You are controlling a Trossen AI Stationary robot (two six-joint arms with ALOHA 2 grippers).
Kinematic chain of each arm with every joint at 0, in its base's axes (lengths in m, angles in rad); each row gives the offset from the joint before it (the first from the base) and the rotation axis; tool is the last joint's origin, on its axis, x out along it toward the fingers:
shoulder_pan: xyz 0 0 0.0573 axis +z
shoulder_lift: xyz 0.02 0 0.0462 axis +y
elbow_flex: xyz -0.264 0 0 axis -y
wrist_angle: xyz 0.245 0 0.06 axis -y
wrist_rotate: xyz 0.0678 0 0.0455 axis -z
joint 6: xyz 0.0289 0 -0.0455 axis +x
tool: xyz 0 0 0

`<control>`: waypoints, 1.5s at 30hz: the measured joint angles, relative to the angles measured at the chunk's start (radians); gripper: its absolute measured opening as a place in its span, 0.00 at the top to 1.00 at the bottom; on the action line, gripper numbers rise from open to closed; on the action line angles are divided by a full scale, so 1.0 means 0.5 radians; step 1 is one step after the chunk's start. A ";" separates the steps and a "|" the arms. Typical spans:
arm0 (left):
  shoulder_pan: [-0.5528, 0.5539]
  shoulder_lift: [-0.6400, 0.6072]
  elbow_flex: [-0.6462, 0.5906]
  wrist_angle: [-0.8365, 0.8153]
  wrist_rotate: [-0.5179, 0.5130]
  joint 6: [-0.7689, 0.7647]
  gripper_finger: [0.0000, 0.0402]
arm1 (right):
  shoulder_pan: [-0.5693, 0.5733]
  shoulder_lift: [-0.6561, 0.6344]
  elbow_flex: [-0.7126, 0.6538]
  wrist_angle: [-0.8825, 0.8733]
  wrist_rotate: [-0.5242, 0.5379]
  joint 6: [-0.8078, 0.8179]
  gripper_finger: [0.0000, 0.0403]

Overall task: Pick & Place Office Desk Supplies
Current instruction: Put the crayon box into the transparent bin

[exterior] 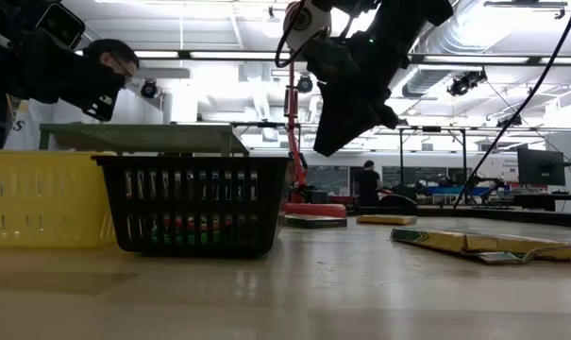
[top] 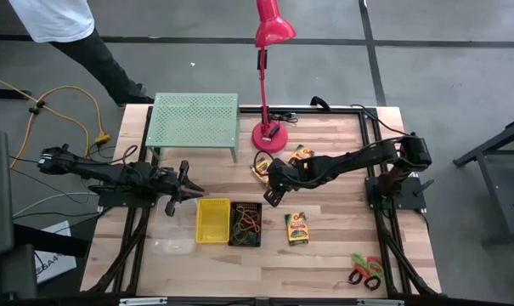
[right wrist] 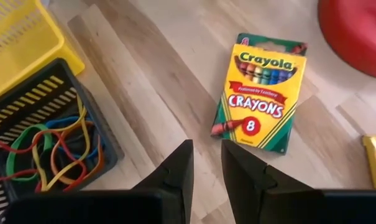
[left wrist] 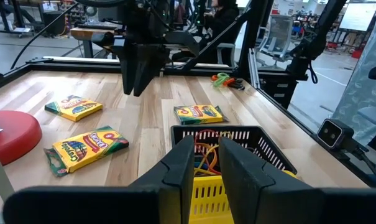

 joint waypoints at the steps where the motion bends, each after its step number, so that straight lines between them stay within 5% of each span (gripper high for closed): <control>1: 0.000 0.000 0.000 0.000 -0.001 -0.001 0.82 | 0.000 0.000 0.000 0.001 0.017 -0.002 0.83; 30: 0.001 0.000 0.000 0.000 -0.001 -0.001 0.82 | 0.013 0.056 0.000 0.026 0.436 -0.105 0.83; 45: 0.000 -0.001 0.000 0.015 0.000 -0.001 0.82 | -0.027 0.126 -0.001 0.116 0.471 -0.403 0.83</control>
